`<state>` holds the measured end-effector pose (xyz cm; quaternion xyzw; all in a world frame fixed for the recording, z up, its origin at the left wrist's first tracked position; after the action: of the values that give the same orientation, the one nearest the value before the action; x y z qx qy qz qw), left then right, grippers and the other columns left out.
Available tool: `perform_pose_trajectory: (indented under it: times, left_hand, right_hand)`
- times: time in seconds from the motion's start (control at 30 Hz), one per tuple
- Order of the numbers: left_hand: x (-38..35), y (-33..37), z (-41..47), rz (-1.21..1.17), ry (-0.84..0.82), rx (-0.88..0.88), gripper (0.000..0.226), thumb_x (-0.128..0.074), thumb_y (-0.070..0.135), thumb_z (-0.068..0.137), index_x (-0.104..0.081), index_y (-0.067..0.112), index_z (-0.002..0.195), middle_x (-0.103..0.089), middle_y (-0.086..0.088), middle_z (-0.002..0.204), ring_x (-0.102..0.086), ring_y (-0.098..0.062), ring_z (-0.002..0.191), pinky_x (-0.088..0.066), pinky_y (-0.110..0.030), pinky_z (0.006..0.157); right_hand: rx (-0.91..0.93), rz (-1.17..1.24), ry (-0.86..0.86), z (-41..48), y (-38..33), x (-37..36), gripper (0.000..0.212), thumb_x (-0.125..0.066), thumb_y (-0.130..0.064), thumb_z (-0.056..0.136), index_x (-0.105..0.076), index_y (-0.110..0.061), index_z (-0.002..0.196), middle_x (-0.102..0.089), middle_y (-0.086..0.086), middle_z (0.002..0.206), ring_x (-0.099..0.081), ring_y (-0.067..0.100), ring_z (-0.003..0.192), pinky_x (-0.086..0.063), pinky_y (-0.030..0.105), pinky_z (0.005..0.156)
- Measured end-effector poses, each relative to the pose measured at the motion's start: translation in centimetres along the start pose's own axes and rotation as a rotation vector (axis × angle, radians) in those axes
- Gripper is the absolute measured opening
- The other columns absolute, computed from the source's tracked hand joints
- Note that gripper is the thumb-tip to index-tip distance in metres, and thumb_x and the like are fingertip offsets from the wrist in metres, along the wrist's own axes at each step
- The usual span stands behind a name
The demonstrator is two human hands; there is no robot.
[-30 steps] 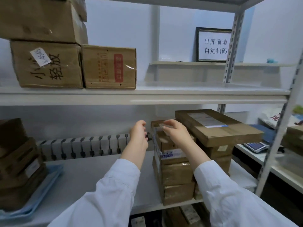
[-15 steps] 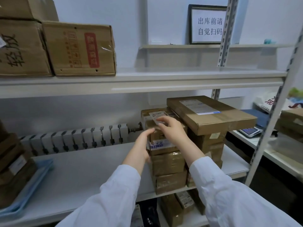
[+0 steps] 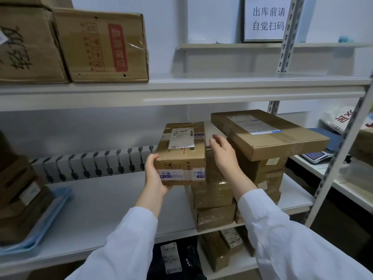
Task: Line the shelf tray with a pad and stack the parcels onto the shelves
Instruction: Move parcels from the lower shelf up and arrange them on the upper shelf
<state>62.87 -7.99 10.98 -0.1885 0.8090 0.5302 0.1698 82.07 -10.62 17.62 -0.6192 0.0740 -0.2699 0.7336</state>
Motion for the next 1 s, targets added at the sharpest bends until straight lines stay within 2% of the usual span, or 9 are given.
perform_pose_trajectory:
  times: [0.07, 0.17, 0.3, 0.43, 0.53, 0.63, 0.77, 0.9, 1.0]
  left_hand:
    - [0.7, 0.0, 0.4, -0.033, 0.028, -0.011, 0.03, -0.052, 0.047, 0.082, -0.057, 0.018, 0.084, -0.062, -0.008, 0.086, -0.057, -0.024, 0.083, -0.047, -0.041, 0.085]
    - [1.4, -0.2, 0.7, -0.086, 0.035, -0.02, 0.029, -0.05, 0.046, 0.083, -0.056, 0.018, 0.082, -0.061, -0.007, 0.084, -0.057, -0.024, 0.082, -0.047, -0.041, 0.086]
    - [1.6, -0.9, 1.1, -0.133, 0.025, -0.009, 0.029, -0.048, 0.045, 0.084, -0.055, 0.017, 0.081, -0.06, -0.008, 0.084, -0.055, -0.025, 0.082, -0.045, -0.039, 0.08]
    - [1.8, -1.5, 1.7, -0.163, 0.016, 0.02, 0.03, -0.05, 0.046, 0.082, -0.056, 0.017, 0.087, -0.06, -0.01, 0.09, -0.055, -0.028, 0.087, -0.045, -0.044, 0.086]
    - [1.8, -2.0, 2.1, -0.171, 0.01, 0.04, 0.034, -0.05, 0.048, 0.08, -0.058, 0.017, 0.091, -0.062, -0.012, 0.097, -0.055, -0.03, 0.094, -0.045, -0.046, 0.088]
    - [1.8, -2.4, 2.4, -0.185, -0.003, 0.055, 0.037, -0.05, 0.049, 0.079, -0.059, 0.017, 0.096, -0.063, -0.014, 0.104, -0.055, -0.033, 0.101, -0.045, -0.048, 0.086]
    - [1.8, -2.8, 2.6, -0.216, -0.015, 0.075, 0.04, -0.05, 0.049, 0.079, -0.06, 0.017, 0.099, -0.062, -0.015, 0.111, -0.054, -0.035, 0.105, -0.044, -0.051, 0.09]
    - [1.8, -2.9, 2.7, -0.29, -0.021, 0.06, 0.053, -0.05, 0.05, 0.079, -0.058, 0.016, 0.119, -0.061, -0.016, 0.118, -0.054, -0.035, 0.108, -0.047, -0.051, 0.087]
    - [1.5, -2.7, 2.6, -0.352, -0.041, 0.054, 0.054, -0.047, 0.05, 0.081, -0.058, 0.016, 0.122, -0.06, -0.016, 0.118, -0.054, -0.037, 0.108, -0.046, -0.053, 0.089]
  right_hand:
    - [-0.118, -0.055, 0.012, 0.5, 1.7, -0.3, 0.048, -0.04, -0.031, 0.1, -0.033, -0.017, 0.145, -0.039, 0.007, 0.147, -0.038, 0.024, 0.135, -0.035, 0.036, 0.106]
    - [-0.325, -0.21, 0.018, 1.1, 5.2, -0.2, 0.055, -0.044, -0.03, 0.096, -0.027, -0.014, 0.147, -0.038, 0.012, 0.147, -0.039, 0.031, 0.134, -0.037, 0.044, 0.108]
    - [-0.486, -0.425, 0.058, 1.0, 9.0, 0.8, 0.046, -0.051, -0.03, 0.087, -0.049, -0.01, 0.127, -0.054, 0.013, 0.125, -0.053, 0.03, 0.114, -0.045, 0.044, 0.099]
    - [-0.6, -0.447, 0.023, 0.7, 11.9, 0.8, 0.034, -0.06, -0.033, 0.084, -0.062, -0.011, 0.109, -0.063, 0.007, 0.101, -0.061, 0.023, 0.091, -0.052, 0.034, 0.084]
    - [-0.604, -0.409, -0.005, 0.1, 11.8, 0.5, 0.031, -0.063, -0.035, 0.085, -0.061, -0.01, 0.103, -0.062, 0.006, 0.093, -0.061, 0.023, 0.089, -0.05, 0.031, 0.079]
    - [-0.604, -0.366, -0.011, -0.5, 11.3, 0.5, 0.03, -0.063, -0.036, 0.087, -0.055, -0.009, 0.094, -0.058, 0.006, 0.091, -0.063, 0.025, 0.095, -0.05, 0.032, 0.082]
    - [-0.592, -0.347, 0.005, -0.5, 11.0, 0.7, 0.042, -0.065, -0.037, 0.085, -0.056, -0.003, 0.108, -0.062, 0.012, 0.105, -0.063, 0.029, 0.098, -0.052, 0.033, 0.081]
    - [-0.551, -0.307, 0.031, -0.8, 10.3, 0.8, 0.043, -0.068, -0.031, 0.085, -0.054, -0.001, 0.113, -0.061, 0.015, 0.113, -0.061, 0.029, 0.099, -0.049, 0.031, 0.077]
    - [-0.52, -0.28, 0.046, -1.0, 9.4, 0.9, 0.05, -0.07, -0.029, 0.084, -0.052, 0.0, 0.12, -0.06, 0.015, 0.118, -0.061, 0.03, 0.103, -0.047, 0.03, 0.077]
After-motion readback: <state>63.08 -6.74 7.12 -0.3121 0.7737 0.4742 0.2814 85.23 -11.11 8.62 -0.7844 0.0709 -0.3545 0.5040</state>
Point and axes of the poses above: each hand's wrist, its own z-axis towards the middle knuckle, its own x-axis out of the back of the hand, y = z × x, the point moved 8 cm from there along z, towards the middle knuckle
